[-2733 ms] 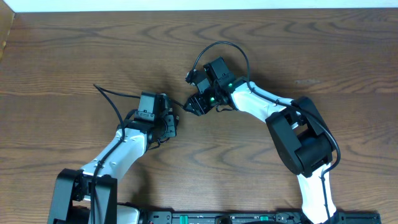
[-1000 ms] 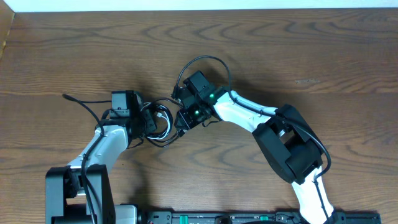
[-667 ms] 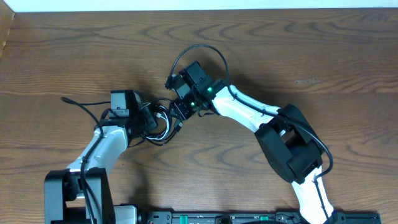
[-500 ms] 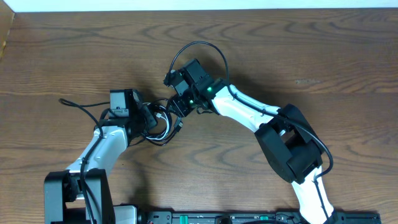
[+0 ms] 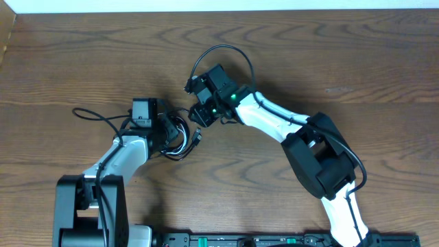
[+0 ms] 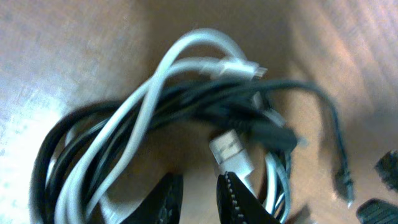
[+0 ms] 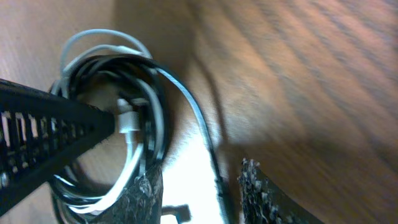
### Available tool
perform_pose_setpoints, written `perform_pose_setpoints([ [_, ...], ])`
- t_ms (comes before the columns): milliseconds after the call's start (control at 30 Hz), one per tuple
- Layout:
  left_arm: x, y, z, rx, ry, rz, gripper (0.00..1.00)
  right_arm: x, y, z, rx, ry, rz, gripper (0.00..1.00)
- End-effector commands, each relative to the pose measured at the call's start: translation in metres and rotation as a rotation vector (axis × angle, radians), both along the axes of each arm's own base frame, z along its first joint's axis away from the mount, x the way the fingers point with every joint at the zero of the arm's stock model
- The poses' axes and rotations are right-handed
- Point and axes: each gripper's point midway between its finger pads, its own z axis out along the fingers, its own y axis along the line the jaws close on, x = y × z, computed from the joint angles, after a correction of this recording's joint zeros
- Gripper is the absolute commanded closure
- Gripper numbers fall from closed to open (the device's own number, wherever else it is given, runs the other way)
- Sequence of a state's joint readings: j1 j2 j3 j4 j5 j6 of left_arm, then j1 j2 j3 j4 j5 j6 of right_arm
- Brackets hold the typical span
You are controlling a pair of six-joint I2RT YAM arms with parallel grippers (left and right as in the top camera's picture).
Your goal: Untangle cables
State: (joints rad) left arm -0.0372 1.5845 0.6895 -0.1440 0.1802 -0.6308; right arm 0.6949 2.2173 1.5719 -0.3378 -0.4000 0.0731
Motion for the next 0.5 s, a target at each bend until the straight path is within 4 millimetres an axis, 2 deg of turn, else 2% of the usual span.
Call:
perform_pose_setpoints([
  [0,0.006,0.001,-0.012,0.022,0.019,0.034,0.76,0.012,-0.012,-0.003,-0.014,-0.003,-0.025,0.64],
  [300,0.011,-0.002,-0.003,0.017,-0.015,0.036,0.76,0.017,-0.024,-0.008,-0.026,0.016,-0.047,0.63],
  [467,0.000,-0.002,-0.009,0.021,0.037,0.034,0.79,0.018,-0.024,-0.008,-0.023,0.013,-0.048,0.63],
])
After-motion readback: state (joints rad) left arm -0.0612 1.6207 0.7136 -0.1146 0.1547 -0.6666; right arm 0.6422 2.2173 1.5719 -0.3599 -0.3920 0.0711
